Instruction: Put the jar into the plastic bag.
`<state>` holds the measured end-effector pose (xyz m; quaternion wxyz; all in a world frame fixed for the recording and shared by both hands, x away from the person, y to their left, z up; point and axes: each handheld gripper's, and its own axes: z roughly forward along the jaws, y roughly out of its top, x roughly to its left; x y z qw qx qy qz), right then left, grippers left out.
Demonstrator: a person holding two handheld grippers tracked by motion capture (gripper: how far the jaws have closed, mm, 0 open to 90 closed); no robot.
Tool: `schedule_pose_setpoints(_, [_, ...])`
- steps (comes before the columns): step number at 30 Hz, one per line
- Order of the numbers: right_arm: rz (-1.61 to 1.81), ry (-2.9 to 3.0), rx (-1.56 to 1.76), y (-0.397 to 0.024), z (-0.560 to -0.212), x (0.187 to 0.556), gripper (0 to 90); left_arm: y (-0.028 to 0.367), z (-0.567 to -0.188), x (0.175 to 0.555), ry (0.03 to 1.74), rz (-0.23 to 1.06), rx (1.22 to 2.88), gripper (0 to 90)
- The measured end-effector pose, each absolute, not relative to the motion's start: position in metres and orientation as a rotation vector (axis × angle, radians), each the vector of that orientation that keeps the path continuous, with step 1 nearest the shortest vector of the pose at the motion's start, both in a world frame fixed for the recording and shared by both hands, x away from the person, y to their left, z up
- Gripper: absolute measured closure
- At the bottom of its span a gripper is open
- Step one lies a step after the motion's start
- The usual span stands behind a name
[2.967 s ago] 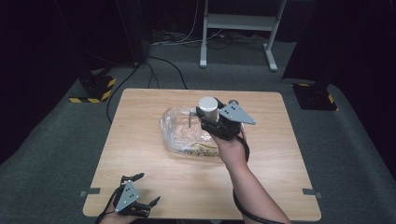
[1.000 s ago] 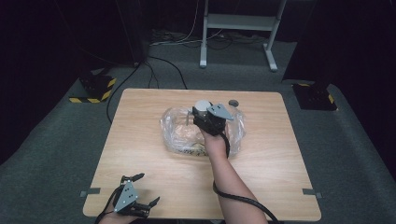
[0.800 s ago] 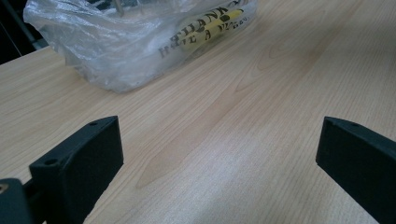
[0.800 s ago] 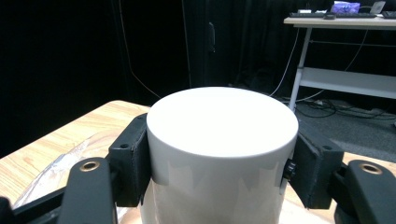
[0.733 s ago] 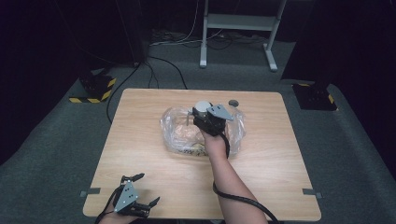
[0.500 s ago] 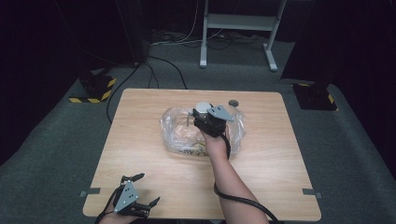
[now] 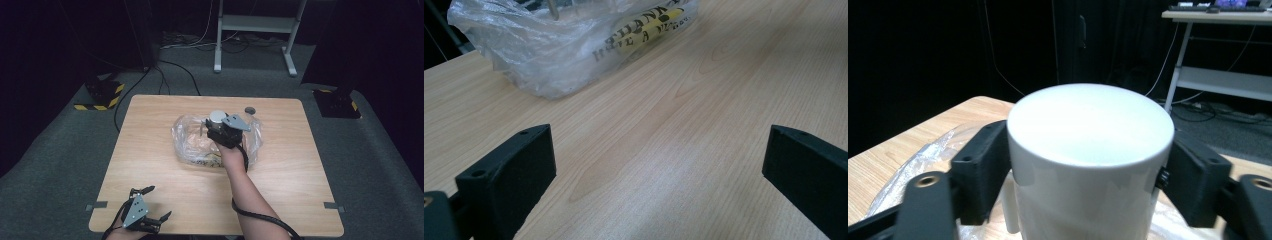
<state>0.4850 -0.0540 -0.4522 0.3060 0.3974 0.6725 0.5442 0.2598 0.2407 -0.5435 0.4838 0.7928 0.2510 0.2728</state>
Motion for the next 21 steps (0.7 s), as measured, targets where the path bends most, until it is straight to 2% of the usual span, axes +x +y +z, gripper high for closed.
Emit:
schedule_pose_setpoints(4, [1.446, 1.776, 1.053, -0.054, -0.452, 0.484, 9.0, 0.241, -0.543, 0.260, 0.609, 0.664, 1.930, 1.2])
schedule_pose_setpoints(8, [1.465, 1.772, 1.055, -0.056, -0.451, 0.482, 0.2, 0.240, -0.544, 0.260, 0.609, 0.664, 1.932, 1.2])
schedule_pose_setpoints(21, [1.511, 1.751, 1.008, -0.069, -0.434, 0.467, 0.2, 0.240, -0.544, 0.260, 0.614, 0.664, 1.941, 1.2])
